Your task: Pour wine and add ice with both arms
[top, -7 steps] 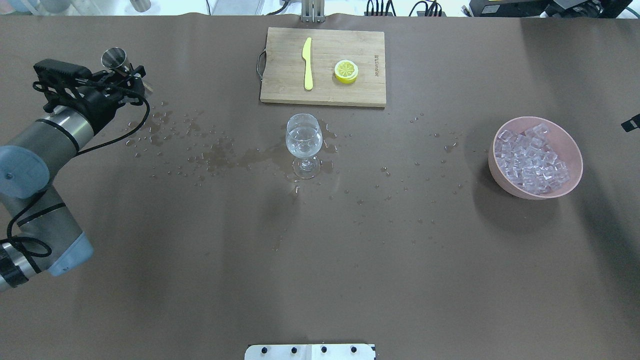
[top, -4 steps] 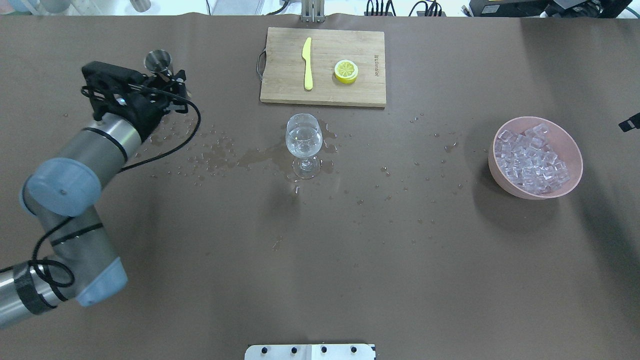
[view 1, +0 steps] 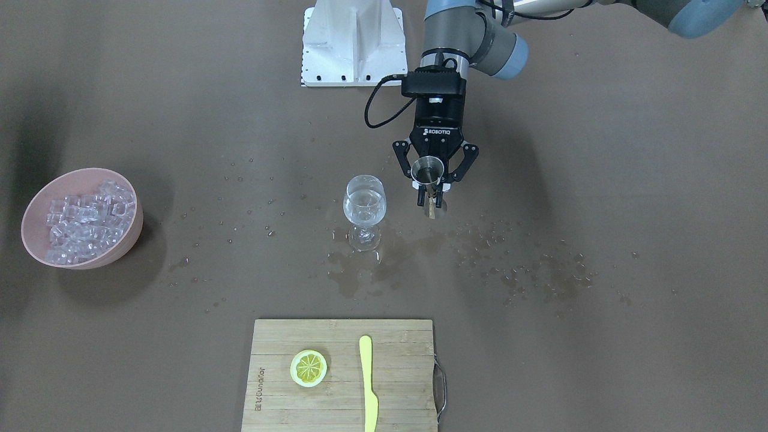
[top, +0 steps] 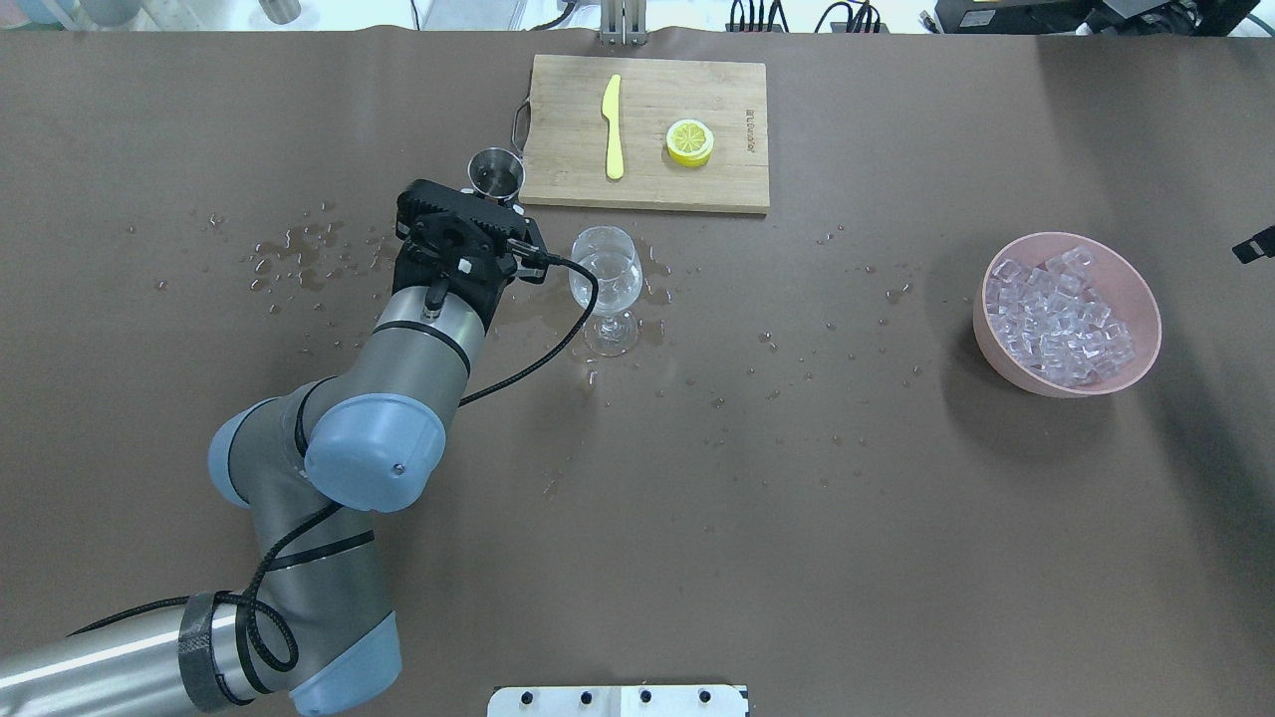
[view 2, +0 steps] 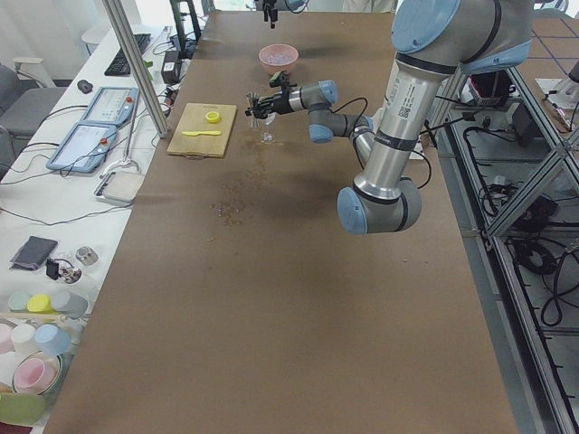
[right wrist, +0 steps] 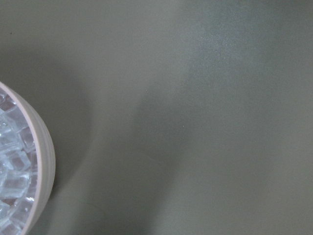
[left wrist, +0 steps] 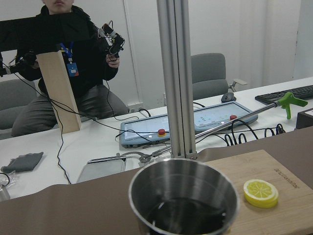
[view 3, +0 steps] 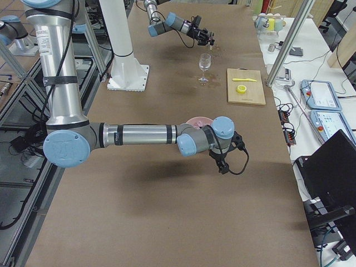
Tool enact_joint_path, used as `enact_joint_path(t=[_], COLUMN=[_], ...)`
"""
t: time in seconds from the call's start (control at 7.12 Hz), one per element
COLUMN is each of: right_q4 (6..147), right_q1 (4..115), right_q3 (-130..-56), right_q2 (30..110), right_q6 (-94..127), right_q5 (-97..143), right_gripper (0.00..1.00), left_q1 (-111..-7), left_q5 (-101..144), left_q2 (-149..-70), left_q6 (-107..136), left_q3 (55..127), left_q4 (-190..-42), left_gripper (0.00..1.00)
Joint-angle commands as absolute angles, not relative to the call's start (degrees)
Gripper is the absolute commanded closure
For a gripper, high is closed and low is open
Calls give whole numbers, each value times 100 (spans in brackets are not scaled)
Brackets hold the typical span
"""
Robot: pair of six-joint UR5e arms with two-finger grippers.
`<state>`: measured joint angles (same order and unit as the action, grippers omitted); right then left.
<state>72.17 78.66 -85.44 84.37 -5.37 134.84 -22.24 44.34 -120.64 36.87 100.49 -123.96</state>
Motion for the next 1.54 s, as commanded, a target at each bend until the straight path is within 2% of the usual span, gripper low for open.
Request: enact_joint_path(t=[0.0, 0.28, 1.4], right_q4=[7216, 7216, 7216], right_q1=[7866, 7866, 7857], right_q3=[-8525, -8517, -8464], right_q2=[8420, 8420, 8394], right_q6=[-536, -536, -536], right_q5=[13482, 13482, 13509], right_gripper=[0, 0, 0], left_q1=[-2197, -2188, -2004], left_q5=[4412, 4412, 4421], left_q2=[-12129, -12348, -12594], left_q6=[2849, 2569, 801], left_q3=[10055, 10072, 10187], left_q4=[-12183, -11412, -10409], left_gripper=[100, 100, 100])
